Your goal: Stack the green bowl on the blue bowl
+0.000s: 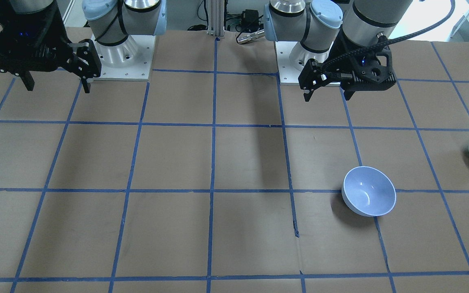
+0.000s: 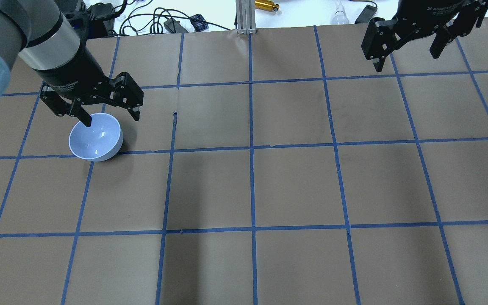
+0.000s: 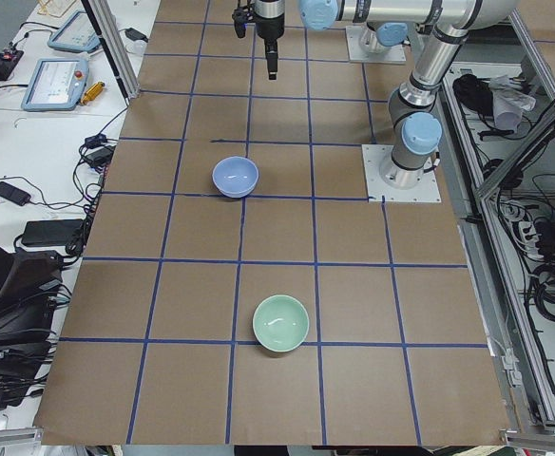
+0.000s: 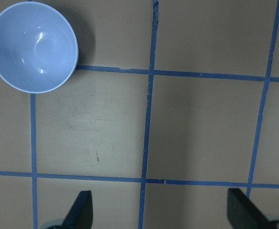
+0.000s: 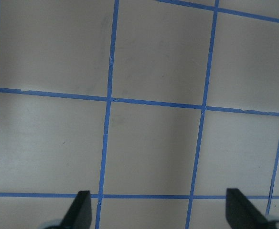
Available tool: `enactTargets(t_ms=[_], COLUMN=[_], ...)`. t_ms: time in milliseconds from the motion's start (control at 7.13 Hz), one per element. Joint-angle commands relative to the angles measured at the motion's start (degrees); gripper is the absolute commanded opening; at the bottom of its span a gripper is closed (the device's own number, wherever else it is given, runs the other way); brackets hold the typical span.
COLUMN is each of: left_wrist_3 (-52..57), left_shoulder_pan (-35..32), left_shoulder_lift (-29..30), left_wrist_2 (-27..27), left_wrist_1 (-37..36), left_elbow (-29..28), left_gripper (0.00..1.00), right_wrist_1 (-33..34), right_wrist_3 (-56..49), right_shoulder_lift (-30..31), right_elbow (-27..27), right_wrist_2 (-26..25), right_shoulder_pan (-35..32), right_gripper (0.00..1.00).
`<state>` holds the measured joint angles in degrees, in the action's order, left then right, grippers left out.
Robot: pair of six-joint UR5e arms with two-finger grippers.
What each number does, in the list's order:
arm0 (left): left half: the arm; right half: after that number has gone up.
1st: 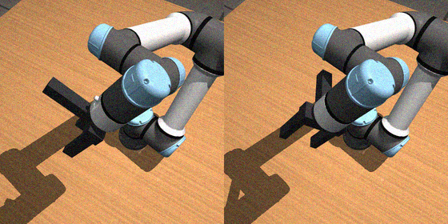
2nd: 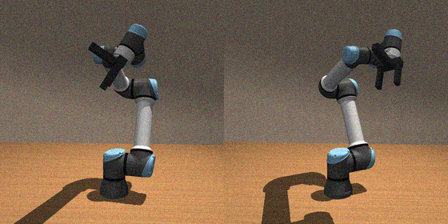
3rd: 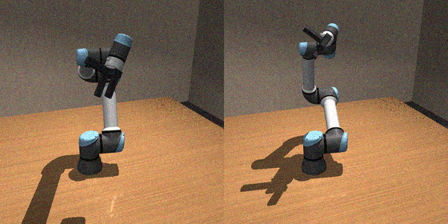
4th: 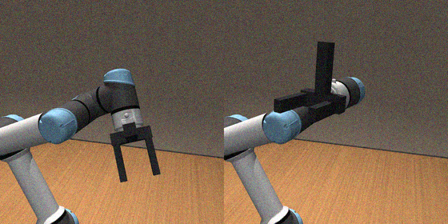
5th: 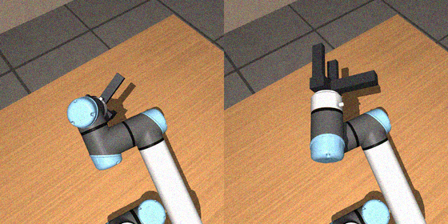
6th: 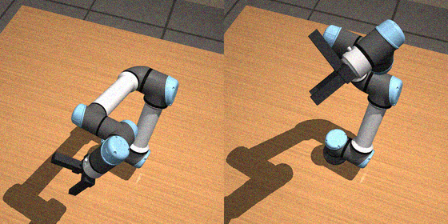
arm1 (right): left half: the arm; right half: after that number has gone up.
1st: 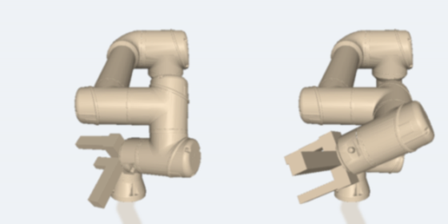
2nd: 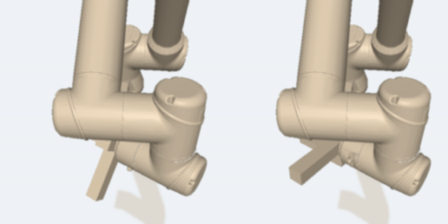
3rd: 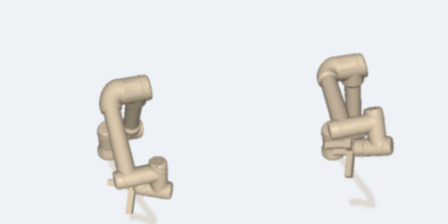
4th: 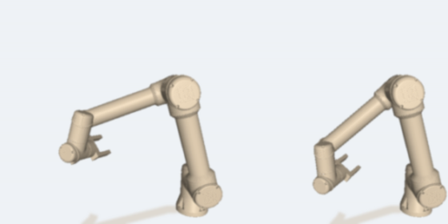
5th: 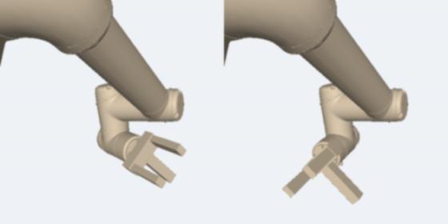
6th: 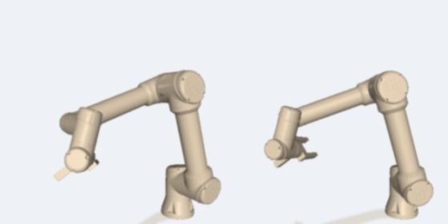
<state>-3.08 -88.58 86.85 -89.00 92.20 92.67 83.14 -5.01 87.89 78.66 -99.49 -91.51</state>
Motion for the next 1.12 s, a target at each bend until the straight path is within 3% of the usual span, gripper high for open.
enactTargets(t_ms=[0,561,981], left_wrist_3=[0.0,2.4,17.2], left_shoulder_pan=[0.0,0.5,8.2], left_shoulder_lift=[0.0,-0.7,-1.1], left_wrist_2=[0.0,-1.2,-1.4], left_wrist_1=[0.0,1.5,1.6], left_elbow=[0.1,0.0,-0.3], left_gripper=[1.0,1.0,1.0], right_wrist_1=[0.0,0.0,0.0], right_wrist_3=[0.0,0.0,0.0], right_shoulder_lift=[0.0,0.0,0.0], right_elbow=[0.0,0.0,0.0], right_wrist_2=[0.0,0.0,0.0], right_shoulder_pan=[-0.1,0.0,0.0], right_gripper=[1.0,1.0,1.0])
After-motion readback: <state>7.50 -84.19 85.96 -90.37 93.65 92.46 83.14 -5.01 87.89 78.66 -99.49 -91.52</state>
